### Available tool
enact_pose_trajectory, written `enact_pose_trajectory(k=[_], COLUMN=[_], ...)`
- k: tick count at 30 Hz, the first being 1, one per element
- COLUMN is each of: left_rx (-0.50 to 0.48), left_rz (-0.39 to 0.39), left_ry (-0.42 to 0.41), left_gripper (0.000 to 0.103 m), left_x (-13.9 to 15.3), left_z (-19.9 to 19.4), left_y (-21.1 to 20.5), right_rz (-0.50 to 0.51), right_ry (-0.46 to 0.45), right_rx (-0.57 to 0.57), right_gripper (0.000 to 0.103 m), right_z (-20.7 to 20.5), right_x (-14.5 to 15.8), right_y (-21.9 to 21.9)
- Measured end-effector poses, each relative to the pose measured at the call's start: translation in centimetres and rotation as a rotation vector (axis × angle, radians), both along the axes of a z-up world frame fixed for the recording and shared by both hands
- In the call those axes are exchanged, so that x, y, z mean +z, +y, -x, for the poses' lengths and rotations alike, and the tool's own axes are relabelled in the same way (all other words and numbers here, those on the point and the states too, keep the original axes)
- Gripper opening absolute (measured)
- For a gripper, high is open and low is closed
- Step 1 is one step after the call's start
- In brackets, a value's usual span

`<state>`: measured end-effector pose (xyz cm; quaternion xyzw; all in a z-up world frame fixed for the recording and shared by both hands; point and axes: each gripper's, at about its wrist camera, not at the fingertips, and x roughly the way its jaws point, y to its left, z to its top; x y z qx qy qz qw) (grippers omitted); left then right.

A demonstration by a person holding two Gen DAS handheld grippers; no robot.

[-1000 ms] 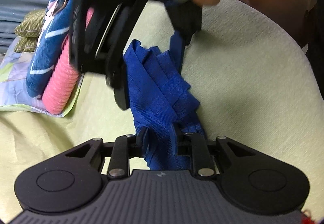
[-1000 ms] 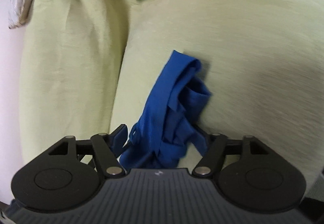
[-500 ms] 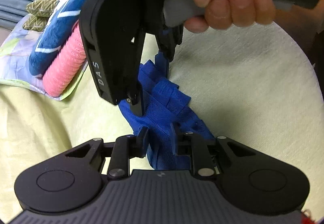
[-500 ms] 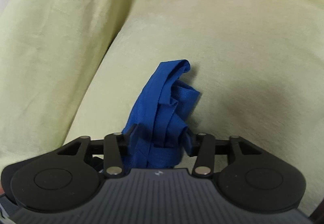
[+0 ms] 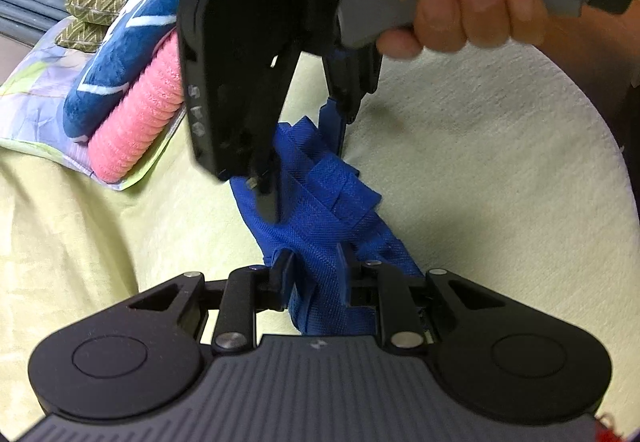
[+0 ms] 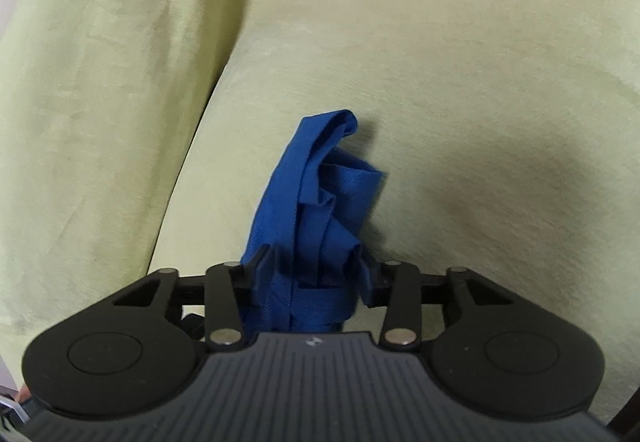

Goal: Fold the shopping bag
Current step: 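Carry the bag with the right gripper toward the cardboard box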

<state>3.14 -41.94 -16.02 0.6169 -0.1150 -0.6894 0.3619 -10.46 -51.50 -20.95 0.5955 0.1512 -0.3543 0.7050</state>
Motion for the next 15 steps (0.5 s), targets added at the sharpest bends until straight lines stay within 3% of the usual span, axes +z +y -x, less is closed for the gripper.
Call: enact_pose_trajectory(k=[3, 10, 15], left_rx=[0.011, 0.038, 0.066], left_rz=[0.002, 0.010, 0.020], left_ry=[0.020, 0.056, 0.085], left_gripper=[0.023, 0.023, 0.023], left_x=[0.0, 0.2, 0.2], left_z=[-0.3, -0.8, -1.2], left_y=[0.3, 0.6, 0.8], right_rz=[0.037, 0.060, 0.103], right_ry=[0.020, 0.068, 0.150], right_rx=[0.025, 0.031, 0.073], right_gripper=[0.058, 0.058, 0.055], right_z=[-1.1, -2.2, -3.4], right_x=[0.3, 0.8, 1.7], right_y=[-0.3, -0.2, -0.1])
